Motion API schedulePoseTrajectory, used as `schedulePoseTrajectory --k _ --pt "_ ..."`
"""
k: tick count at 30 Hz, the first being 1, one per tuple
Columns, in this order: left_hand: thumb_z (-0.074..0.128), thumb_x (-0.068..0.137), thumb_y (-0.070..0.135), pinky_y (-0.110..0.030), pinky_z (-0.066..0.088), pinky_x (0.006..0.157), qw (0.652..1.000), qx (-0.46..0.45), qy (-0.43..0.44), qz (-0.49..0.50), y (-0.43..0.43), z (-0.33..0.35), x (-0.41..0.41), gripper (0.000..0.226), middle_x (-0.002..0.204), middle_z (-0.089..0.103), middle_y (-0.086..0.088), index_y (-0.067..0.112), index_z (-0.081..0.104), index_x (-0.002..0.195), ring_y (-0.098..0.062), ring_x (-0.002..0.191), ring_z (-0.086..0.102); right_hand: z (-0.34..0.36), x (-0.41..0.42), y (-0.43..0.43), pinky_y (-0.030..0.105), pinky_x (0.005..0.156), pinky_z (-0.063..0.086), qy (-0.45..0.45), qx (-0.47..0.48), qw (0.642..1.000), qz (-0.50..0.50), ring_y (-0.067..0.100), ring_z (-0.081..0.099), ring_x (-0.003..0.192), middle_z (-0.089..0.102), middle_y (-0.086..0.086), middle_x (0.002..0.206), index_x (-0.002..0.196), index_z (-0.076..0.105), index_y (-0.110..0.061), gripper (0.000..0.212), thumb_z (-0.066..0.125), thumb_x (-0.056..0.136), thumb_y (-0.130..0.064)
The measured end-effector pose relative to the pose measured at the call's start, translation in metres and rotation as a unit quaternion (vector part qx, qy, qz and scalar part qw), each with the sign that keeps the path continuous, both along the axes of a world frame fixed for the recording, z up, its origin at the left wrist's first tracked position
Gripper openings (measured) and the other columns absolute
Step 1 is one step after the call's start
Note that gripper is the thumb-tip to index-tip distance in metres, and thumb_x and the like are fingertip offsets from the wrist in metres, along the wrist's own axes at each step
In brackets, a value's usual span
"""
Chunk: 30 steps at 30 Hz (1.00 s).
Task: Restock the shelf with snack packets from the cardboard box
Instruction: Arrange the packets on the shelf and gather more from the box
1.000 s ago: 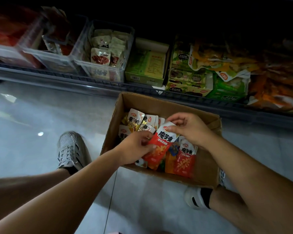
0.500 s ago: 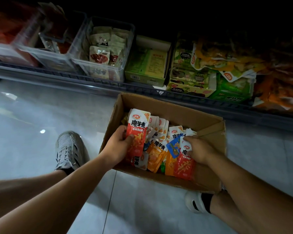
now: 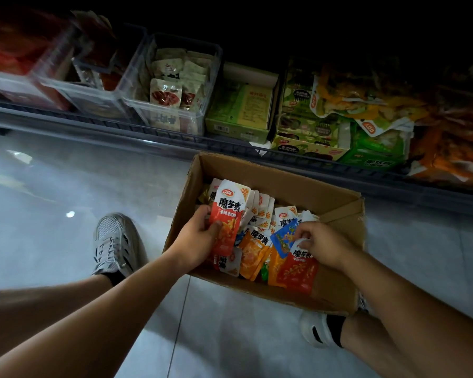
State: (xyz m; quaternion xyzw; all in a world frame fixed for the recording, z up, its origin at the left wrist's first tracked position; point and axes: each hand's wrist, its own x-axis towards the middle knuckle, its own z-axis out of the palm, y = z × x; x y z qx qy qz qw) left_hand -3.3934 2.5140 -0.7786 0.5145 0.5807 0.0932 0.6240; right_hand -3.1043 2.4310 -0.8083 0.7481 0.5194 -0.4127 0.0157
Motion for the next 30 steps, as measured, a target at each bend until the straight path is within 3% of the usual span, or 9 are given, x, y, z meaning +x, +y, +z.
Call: schedulePoseTrajectory --k 2,5,9,12,17,19,22,25,30 --pt "0.050 0.107 0.031 -0.035 0.054 0.095 1.000 -0.007 -0.006 -0.008 -0.001 0.002 0.002 0.028 0.123 0.062 0.011 0.033 0.044 0.134 -0.016 0.117 0.062 0.016 -0.003 0.011 0.032 0.076 0.053 0.061 0.024 0.998 -0.023 0.015 0.062 0.089 0.062 -0.004 0.097 0.090 0.064 -0.031 0.017 0.065 0.094 -0.015" --pt "0.057 0.104 0.037 -0.032 0.051 0.094 1.000 -0.011 -0.010 -0.021 -0.002 0.007 0.005 0.046 0.127 0.059 0.012 0.034 0.037 0.145 -0.014 0.118 0.060 0.049 -0.006 0.033 0.035 0.076 0.059 0.142 0.067 0.986 -0.057 0.016 0.066 0.091 0.064 -0.002 0.097 0.092 0.067 -0.027 0.017 0.069 0.091 -0.010" --pt "0.070 0.091 0.047 -0.023 0.051 0.085 0.998 -0.027 -0.054 -0.028 -0.005 0.014 0.007 0.061 0.124 0.059 0.017 0.039 0.035 0.140 -0.005 0.110 0.062 0.085 -0.021 0.055 0.020 0.067 0.051 0.199 0.079 0.976 -0.031 -0.001 0.063 0.081 0.063 -0.007 0.090 0.089 0.068 -0.025 0.020 0.071 0.089 -0.006" --pt "0.083 0.075 0.052 -0.034 0.058 0.094 0.994 -0.051 -0.080 -0.052 -0.008 0.014 0.008 0.077 0.126 0.065 0.013 0.039 0.040 0.138 -0.009 0.112 0.068 0.093 -0.040 0.061 0.016 0.066 0.051 0.232 0.085 0.968 -0.043 -0.005 0.062 0.075 0.065 -0.007 0.087 0.088 0.068 -0.024 0.021 0.073 0.087 -0.004" --pt "0.073 0.090 0.046 -0.043 0.056 0.102 0.997 0.007 -0.017 -0.081 -0.010 0.008 0.007 0.062 0.131 0.063 0.011 0.031 0.044 0.144 -0.013 0.119 0.063 0.074 -0.045 0.059 0.028 0.080 0.060 0.282 0.145 0.929 -0.193 0.011 0.071 0.093 0.074 0.000 0.102 0.100 0.068 -0.027 0.024 0.073 0.088 -0.007" --pt "0.071 0.093 0.040 -0.040 0.058 0.097 0.999 0.011 -0.025 -0.038 -0.009 0.005 0.003 0.055 0.127 0.065 0.011 0.029 0.047 0.142 -0.013 0.115 0.066 0.051 -0.030 0.049 0.030 0.081 0.059 0.236 0.139 0.932 -0.239 0.012 0.070 0.095 0.072 0.000 0.108 0.107 0.065 -0.027 0.022 0.068 0.092 -0.011" --pt "0.071 0.094 0.034 -0.031 0.060 0.086 0.999 0.006 -0.045 0.005 -0.006 0.001 -0.003 0.046 0.121 0.068 0.011 0.030 0.052 0.136 -0.012 0.109 0.069 0.007 -0.004 0.016 0.030 0.086 0.055 0.064 0.055 0.984 -0.158 0.010 0.063 0.104 0.065 0.000 0.125 0.123 0.060 -0.026 0.028 0.062 0.097 -0.016" --pt "0.071 0.093 0.037 -0.036 0.060 0.090 0.999 0.021 -0.040 -0.004 -0.004 -0.002 -0.006 0.045 0.123 0.069 0.010 0.029 0.053 0.134 -0.012 0.109 0.069 -0.021 0.008 -0.007 0.032 0.098 0.049 -0.030 -0.032 0.996 -0.078 0.021 0.055 0.125 0.051 0.005 0.146 0.144 0.048 -0.020 0.047 0.060 0.098 -0.016" --pt "0.070 0.093 0.041 -0.039 0.059 0.093 0.999 0.021 -0.029 -0.007 -0.001 -0.006 -0.004 0.046 0.123 0.068 0.012 0.029 0.053 0.134 -0.012 0.110 0.068 -0.032 0.014 -0.007 0.032 0.098 0.050 -0.080 -0.066 0.994 -0.032 0.024 0.055 0.126 0.049 0.008 0.148 0.147 0.044 -0.021 0.053 0.058 0.098 -0.011"
